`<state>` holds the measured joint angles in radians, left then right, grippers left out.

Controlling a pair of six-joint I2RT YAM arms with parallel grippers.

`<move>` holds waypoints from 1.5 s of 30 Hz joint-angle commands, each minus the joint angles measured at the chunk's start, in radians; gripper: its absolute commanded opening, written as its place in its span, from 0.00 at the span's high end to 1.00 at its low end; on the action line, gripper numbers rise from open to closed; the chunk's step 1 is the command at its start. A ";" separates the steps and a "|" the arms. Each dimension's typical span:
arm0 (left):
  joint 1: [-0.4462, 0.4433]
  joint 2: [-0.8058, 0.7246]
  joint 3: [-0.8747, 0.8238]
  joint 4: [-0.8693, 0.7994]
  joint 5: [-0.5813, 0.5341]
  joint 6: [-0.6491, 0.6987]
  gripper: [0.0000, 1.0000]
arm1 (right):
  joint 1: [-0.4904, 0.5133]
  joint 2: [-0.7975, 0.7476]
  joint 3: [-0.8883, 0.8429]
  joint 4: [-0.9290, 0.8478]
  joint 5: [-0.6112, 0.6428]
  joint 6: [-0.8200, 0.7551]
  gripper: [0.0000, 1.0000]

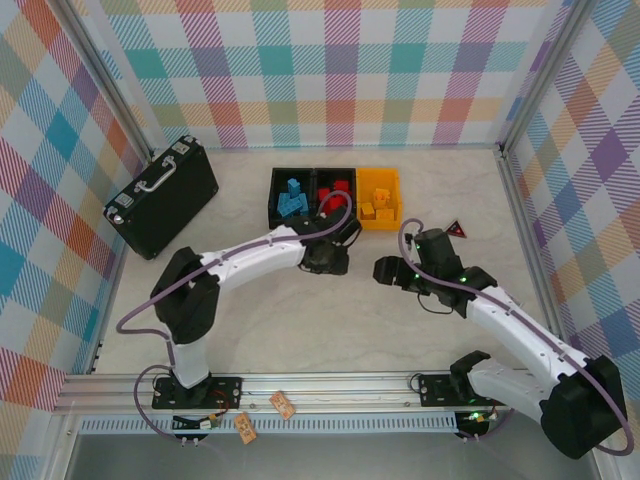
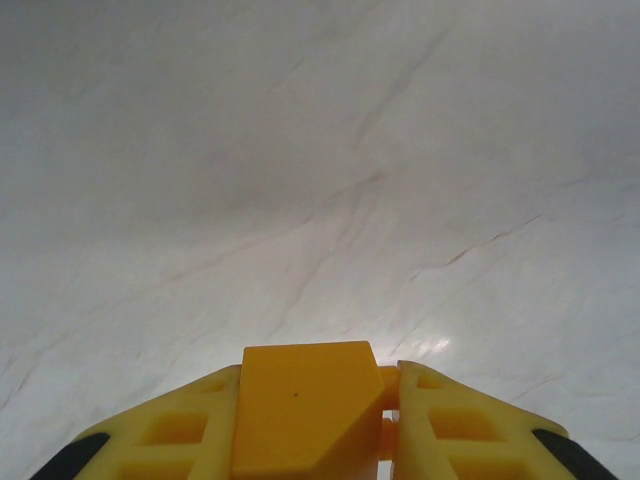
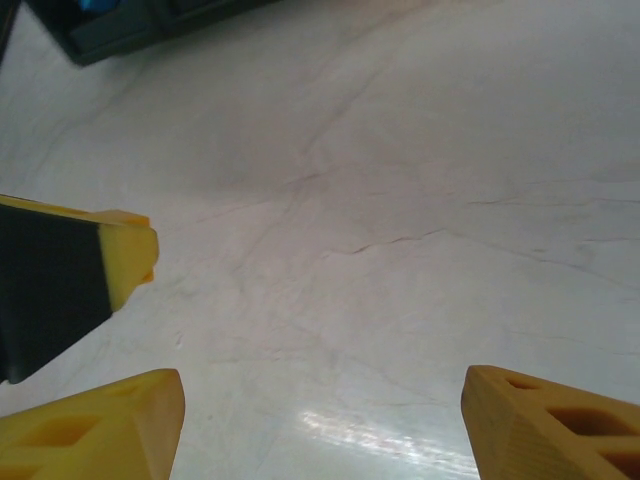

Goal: Sort the legos into containers by color
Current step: Place the lego in the container.

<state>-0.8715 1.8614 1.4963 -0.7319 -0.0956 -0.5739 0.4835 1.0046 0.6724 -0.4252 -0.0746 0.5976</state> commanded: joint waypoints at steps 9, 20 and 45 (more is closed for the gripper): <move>0.068 0.300 0.488 -0.066 -0.006 0.169 0.80 | -0.132 -0.023 0.016 -0.050 0.019 0.053 0.26; 0.116 0.629 1.010 -0.119 -0.047 0.280 0.77 | -0.141 -0.049 -0.013 -0.061 0.018 0.069 0.26; 0.143 0.641 1.029 0.025 -0.027 0.308 0.41 | -0.151 -0.087 -0.049 -0.069 -0.010 0.071 0.25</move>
<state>-0.7197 2.5649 2.5126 -0.6796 -0.1394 -0.2504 0.3393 0.9264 0.6319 -0.4961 -0.0647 0.6556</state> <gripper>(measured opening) 0.586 0.745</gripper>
